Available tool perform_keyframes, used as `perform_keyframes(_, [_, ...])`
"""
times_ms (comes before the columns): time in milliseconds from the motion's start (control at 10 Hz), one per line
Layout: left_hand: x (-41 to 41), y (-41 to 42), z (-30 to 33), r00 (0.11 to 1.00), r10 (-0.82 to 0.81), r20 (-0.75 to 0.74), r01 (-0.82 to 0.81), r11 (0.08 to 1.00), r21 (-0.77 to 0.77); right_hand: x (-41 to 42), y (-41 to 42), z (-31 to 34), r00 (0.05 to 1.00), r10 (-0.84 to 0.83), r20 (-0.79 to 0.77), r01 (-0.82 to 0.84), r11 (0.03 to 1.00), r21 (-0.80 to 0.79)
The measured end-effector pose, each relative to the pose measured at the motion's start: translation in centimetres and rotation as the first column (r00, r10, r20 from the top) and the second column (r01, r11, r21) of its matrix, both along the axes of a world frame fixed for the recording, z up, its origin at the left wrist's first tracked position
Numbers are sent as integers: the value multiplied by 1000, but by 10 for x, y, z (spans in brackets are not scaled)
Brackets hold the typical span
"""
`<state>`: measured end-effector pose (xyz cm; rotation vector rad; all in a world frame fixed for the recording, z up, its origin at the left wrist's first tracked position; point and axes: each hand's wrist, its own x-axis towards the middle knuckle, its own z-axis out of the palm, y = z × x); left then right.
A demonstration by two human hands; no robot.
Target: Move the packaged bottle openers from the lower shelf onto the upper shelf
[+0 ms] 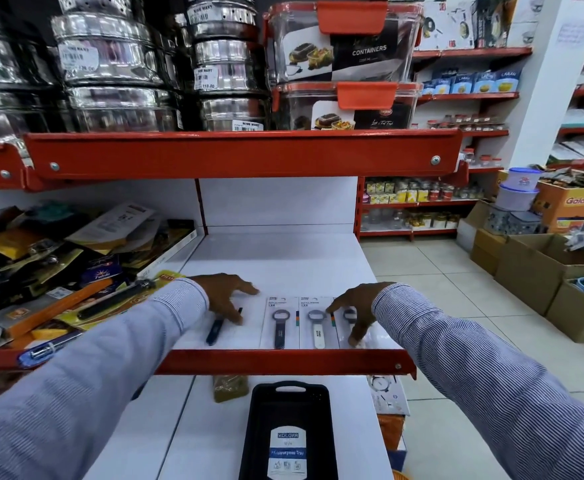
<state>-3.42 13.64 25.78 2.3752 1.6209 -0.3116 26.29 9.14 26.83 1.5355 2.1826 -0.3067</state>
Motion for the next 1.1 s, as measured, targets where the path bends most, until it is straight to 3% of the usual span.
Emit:
perform_keyframes(100, [-21, 2, 7, 983, 33, -179, -38, 999, -25, -1, 1, 0, 1000, -5, -3, 5, 1000, -5])
perform_keyframes(200, [-28, -2, 6, 974, 6, -224, -20, 998, -58, -1, 2, 1, 1000, -3, 4, 3, 1000, -9])
perform_keyframes(600, [3, -17, 0, 997, -78, 26, 79, 996, -46, 2, 16, -19, 999, 36, -25, -34, 998, 58])
perform_keyframes(900, [7, -31, 5, 996, -43, -76, 42, 999, -13, -3, 12, -13, 1000, 11, 18, -13, 997, 79])
perform_keyframes(1000, [4, -35, 5, 997, -3, -83, 6, 999, 39, -7, 6, -1, 999, -14, 36, 13, 999, 39])
perform_keyframes(1100, [0, -44, 6, 1000, 1, -24, 5, 973, 229, -9, -6, 5, 991, -63, -119, 82, 984, 161])
